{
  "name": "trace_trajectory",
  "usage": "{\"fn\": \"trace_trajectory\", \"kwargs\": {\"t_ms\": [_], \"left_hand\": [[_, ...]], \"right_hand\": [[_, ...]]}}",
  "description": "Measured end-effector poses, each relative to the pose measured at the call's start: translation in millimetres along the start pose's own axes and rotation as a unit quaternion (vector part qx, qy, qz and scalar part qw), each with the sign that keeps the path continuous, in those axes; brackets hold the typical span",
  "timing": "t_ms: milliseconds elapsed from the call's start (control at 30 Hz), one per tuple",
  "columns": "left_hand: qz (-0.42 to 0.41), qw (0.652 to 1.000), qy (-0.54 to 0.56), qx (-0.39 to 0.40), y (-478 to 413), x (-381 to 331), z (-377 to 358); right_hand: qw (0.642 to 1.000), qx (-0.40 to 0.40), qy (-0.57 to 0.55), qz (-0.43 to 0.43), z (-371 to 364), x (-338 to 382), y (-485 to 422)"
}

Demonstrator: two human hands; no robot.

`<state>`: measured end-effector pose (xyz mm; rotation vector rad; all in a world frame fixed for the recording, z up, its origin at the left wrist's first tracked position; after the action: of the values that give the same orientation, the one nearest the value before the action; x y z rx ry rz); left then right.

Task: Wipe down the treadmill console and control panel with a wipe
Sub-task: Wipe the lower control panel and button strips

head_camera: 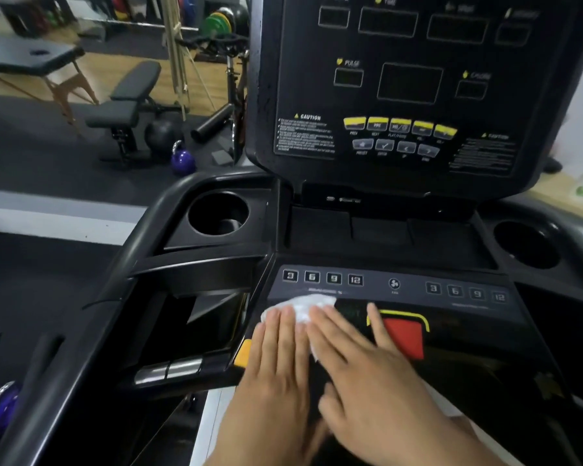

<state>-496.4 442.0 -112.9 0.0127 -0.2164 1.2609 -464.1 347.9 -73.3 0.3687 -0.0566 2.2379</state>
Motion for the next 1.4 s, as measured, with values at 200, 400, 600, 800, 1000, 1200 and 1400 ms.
{"fn": "trace_trajectory", "kwargs": {"t_ms": [200, 400, 600, 800, 1000, 1200, 1400], "left_hand": [[0.057, 0.993, -0.098, 0.043, -45.6, 25.5, 19.9], [0.068, 0.996, -0.055, 0.019, 11.9, 10.3, -15.2], [0.083, 0.994, -0.047, -0.051, 7.6, 17.6, -7.8], [0.135, 0.989, -0.056, -0.035, 32.3, 11.0, -17.2], [0.159, 0.985, -0.059, -0.026, 40.5, 6.9, -12.3], [0.168, 0.984, -0.047, -0.034, 48.6, 6.0, -14.6], [0.166, 0.986, -0.027, -0.018, 39.4, 11.5, -8.4]], "right_hand": [[0.999, 0.009, 0.005, -0.034, 29.8, -12.1, -42.7], [0.999, -0.017, -0.025, 0.042, -6.9, 20.2, -9.4], [0.998, -0.039, 0.011, 0.046, -2.0, 10.7, -24.5], [0.997, -0.030, -0.024, 0.073, -14.0, 32.8, -15.4], [0.995, -0.028, 0.017, 0.089, -18.6, 28.2, -21.3], [0.996, -0.021, -0.002, 0.088, -27.9, 34.8, -10.4], [0.996, -0.021, 0.024, 0.080, -23.3, 25.0, -22.2]]}}
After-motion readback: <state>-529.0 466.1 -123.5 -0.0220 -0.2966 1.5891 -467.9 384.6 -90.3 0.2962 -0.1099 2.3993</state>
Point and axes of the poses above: each hand's wrist, its own y-axis away from the middle knuckle, its own z-axis out of the back of the hand, x = y × z, the point moved 6 cm from there along -y, towards the middle knuckle, and after that the axes turned 12 degrees about -y, right-handed, at the moved point
